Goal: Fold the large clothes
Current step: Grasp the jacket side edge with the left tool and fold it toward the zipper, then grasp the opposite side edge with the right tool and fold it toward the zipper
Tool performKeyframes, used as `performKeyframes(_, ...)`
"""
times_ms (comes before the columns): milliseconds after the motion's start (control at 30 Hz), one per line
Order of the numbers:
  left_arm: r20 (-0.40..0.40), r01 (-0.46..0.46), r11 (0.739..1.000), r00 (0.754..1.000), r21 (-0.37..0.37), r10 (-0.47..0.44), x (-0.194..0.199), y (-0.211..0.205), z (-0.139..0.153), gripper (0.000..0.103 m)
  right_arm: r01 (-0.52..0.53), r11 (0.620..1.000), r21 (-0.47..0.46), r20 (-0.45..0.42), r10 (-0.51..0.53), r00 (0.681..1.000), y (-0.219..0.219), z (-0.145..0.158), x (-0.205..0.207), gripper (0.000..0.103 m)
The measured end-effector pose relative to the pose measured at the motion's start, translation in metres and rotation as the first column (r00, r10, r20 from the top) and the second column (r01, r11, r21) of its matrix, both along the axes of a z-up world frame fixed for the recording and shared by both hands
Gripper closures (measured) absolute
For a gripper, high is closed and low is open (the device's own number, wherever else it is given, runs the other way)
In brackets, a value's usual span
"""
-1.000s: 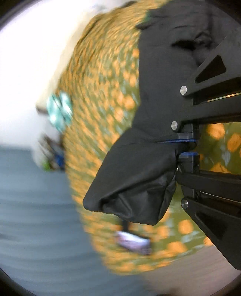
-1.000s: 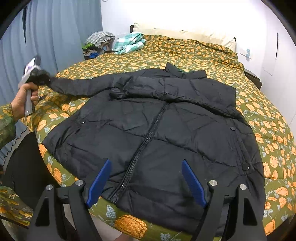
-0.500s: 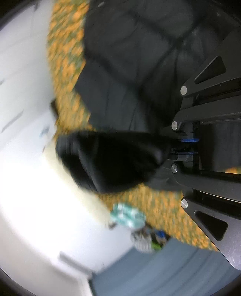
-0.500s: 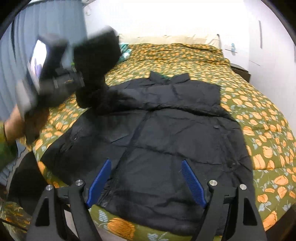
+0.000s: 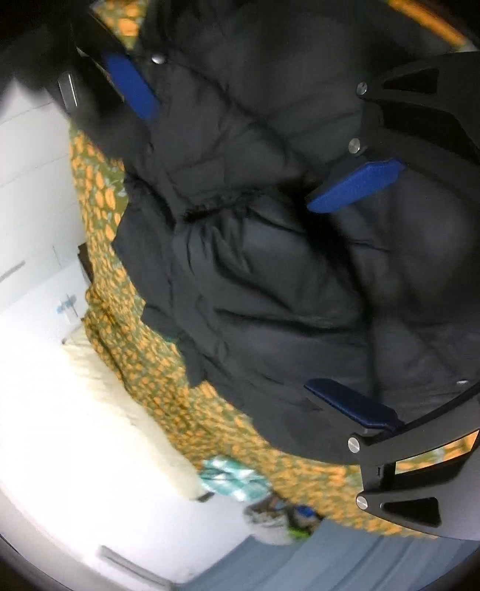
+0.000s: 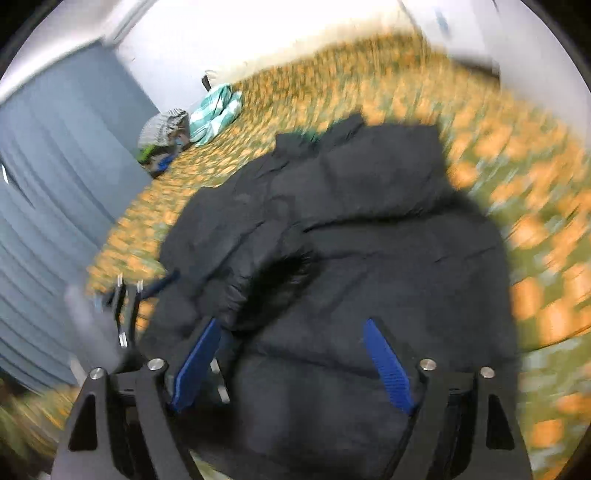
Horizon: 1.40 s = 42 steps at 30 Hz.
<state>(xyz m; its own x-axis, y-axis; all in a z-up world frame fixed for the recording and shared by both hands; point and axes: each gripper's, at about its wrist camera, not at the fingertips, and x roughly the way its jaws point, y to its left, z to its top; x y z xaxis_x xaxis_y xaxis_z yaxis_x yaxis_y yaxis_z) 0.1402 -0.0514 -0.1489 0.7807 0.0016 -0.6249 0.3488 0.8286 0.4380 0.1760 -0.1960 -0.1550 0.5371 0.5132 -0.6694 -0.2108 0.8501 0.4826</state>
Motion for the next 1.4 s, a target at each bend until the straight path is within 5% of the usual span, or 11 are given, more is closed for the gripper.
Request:
performKeyframes(167, -0.034, -0.145, 0.982, 0.989, -0.122, 0.142, -0.024, 0.038, 0.015, 0.011, -0.026, 0.995, 0.091, -0.106, 0.036, 0.994, 0.043, -0.034, 0.044, 0.016)
performKeyframes(300, -0.074, -0.253, 0.947, 0.967, -0.195, 0.243, -0.039, 0.06, 0.014, 0.011, -0.024, 1.0, 0.0, -0.13, 0.024, 0.991, 0.086, -0.052, 0.062, 0.018)
performKeyframes(333, -0.083, -0.271, 0.941, 0.962, -0.205, 0.259, -0.043, 0.064, 0.014, 0.011, -0.005, 0.999, -0.038, -0.116, 0.0, 0.993, 0.092, -0.048, 0.064, 0.037)
performKeyframes(367, -0.092, -0.288, 0.933, 0.957, -0.213, 0.275, -0.046, 0.067, 0.013, 0.011, 0.01, 0.998, -0.066, -0.102, -0.017, 0.995, 0.094, -0.042, 0.065, 0.071)
performKeyframes(467, -0.106, -0.322, 0.918, 0.946, -0.23, 0.305, -0.055, 0.076, 0.013, 0.011, -0.005, 0.996, -0.084, 0.005, 0.006, 1.0, 0.103, 0.001, 0.071, 0.089)
performKeyframes(767, -0.136, -0.38, 0.874, 0.925, -0.303, 0.355, -0.046, 0.096, 0.016, 0.011, 0.122, 0.976, -0.179, 0.328, -0.058, 0.943, 0.054, 0.13, 0.178, 0.091)
performKeyframes(900, -0.158, -0.391, 0.87, 0.92, -0.299, 0.359, -0.048, 0.098, 0.015, 0.011, 0.202, 0.958, -0.203, 0.288, -0.139, 0.947, 0.001, 0.106, 0.212, 0.091)
performKeyframes(1100, -0.208, -0.406, 0.864, 0.911, -0.298, 0.356, -0.032, 0.104, 0.01, 0.011, 0.223, 0.931, -0.29, 0.074, -0.21, 0.975, -0.046, -0.005, 0.214, 0.091)
performKeyframes(1167, -0.226, -0.414, 0.857, 0.906, -0.306, 0.357, -0.021, 0.108, 0.012, 0.011, 0.222, 0.938, -0.268, 0.03, -0.222, 0.975, -0.053, -0.025, 0.208, 0.079)
performKeyframes(1267, -0.216, -0.41, 0.843, 0.91, -0.347, 0.354, 0.006, 0.118, 0.028, 0.011, 0.233, 0.936, -0.265, 0.023, -0.236, 0.972, -0.056, -0.03, 0.199, 0.058)
performKeyframes(1400, -0.205, -0.392, 0.804, 0.92, -0.448, 0.335, 0.07, 0.138, 0.055, 0.01, 0.264, 0.914, -0.308, 0.126, -0.236, 0.963, -0.054, 0.0, 0.178, 0.053)
